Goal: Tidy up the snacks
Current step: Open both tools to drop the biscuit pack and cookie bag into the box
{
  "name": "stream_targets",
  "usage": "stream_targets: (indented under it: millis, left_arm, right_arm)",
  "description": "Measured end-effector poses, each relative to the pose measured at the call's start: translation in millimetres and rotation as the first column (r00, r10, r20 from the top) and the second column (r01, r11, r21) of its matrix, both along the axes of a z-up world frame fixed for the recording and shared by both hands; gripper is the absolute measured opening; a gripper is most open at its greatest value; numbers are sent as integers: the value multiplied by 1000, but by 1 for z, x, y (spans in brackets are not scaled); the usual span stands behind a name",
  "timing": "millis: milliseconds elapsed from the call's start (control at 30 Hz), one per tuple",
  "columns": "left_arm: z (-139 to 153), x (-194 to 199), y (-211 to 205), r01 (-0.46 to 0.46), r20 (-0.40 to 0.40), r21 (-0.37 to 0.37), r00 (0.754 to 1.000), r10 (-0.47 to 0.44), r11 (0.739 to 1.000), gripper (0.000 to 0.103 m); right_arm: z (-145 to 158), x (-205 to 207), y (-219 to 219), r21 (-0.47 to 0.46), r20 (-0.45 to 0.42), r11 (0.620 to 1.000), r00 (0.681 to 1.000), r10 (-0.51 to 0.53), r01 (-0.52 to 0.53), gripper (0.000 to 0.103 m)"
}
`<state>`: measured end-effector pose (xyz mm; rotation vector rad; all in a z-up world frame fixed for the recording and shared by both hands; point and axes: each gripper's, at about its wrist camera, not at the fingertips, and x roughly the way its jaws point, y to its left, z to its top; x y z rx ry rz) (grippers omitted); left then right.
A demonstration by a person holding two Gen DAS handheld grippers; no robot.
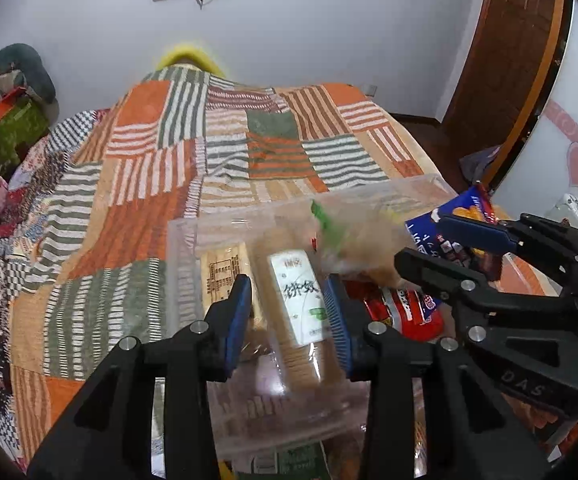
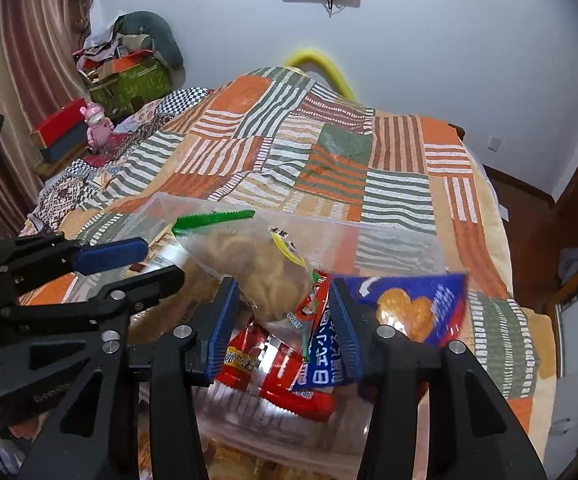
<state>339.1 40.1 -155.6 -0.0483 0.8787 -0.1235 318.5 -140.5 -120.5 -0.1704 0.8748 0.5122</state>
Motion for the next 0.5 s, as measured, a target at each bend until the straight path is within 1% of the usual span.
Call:
stream_targets:
  millis: [100,333,500]
  left_arm:
    - [9,-9,2,-2,19,13,1000,2,1000,39]
    - [29,-39,17,-9,51,25,999,8,1000,46]
    - [31,-61,27,-13,51,78,999,9,997,48]
  right_arm:
    - [6,-3,-4,10,14,1000,1000,-6,6,51]
    - [25,-21,-18,22,65,1000,998,-11,9,53]
    - [36,-37,-32,29,91,999,996,-18,15,57]
